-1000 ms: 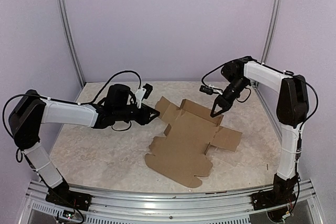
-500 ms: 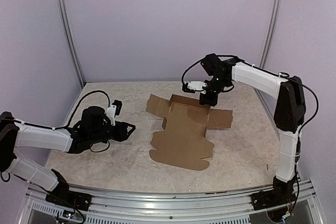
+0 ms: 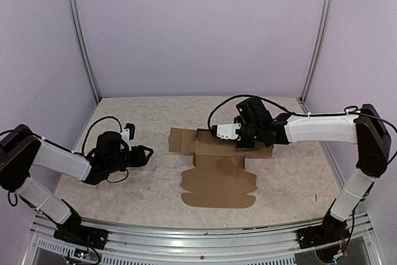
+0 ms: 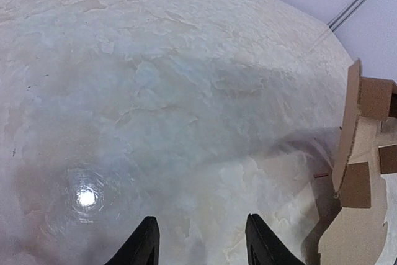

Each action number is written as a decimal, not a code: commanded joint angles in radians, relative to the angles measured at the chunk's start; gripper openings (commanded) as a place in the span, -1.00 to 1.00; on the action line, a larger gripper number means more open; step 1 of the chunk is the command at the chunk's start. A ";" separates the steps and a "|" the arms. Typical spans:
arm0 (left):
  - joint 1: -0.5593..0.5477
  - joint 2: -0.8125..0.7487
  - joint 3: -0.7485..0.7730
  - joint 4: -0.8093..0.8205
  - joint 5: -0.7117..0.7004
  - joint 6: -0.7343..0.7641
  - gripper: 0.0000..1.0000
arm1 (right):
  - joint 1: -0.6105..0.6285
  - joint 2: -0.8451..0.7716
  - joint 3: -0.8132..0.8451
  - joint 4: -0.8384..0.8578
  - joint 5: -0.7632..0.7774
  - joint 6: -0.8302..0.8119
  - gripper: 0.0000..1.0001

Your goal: Fold the paper box

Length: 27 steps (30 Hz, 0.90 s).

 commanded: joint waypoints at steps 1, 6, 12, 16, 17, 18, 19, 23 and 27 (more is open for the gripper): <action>0.030 0.110 0.039 0.113 0.054 -0.007 -0.07 | 0.024 -0.073 -0.159 0.392 0.113 -0.094 -1.00; 0.035 0.159 0.056 0.175 0.038 -0.001 -0.07 | 0.038 -0.062 -0.245 0.649 0.164 -0.228 -1.00; 0.038 0.192 0.091 0.188 0.064 0.009 -0.07 | 0.046 -0.009 -0.313 0.939 0.197 -0.326 -1.00; 0.028 0.162 0.066 0.170 0.078 -0.032 -0.15 | 0.077 0.042 -0.394 1.146 0.242 -0.371 -1.00; 0.008 0.141 0.039 0.182 0.065 -0.043 -0.18 | 0.084 0.057 -0.404 1.180 0.253 -0.385 -1.00; -0.022 0.095 0.003 0.203 0.038 -0.049 -0.24 | 0.089 0.068 -0.413 1.214 0.263 -0.393 -1.00; -0.071 0.064 -0.032 0.226 -0.011 -0.045 -0.31 | 0.092 0.078 -0.416 1.232 0.270 -0.398 -1.00; -0.305 -0.068 -0.104 0.288 -0.167 -0.008 -0.64 | 0.095 0.095 -0.410 1.239 0.295 -0.383 -1.00; -0.395 0.036 0.033 0.213 -0.122 -0.046 -0.88 | 0.094 0.089 -0.410 1.214 0.300 -0.360 -1.00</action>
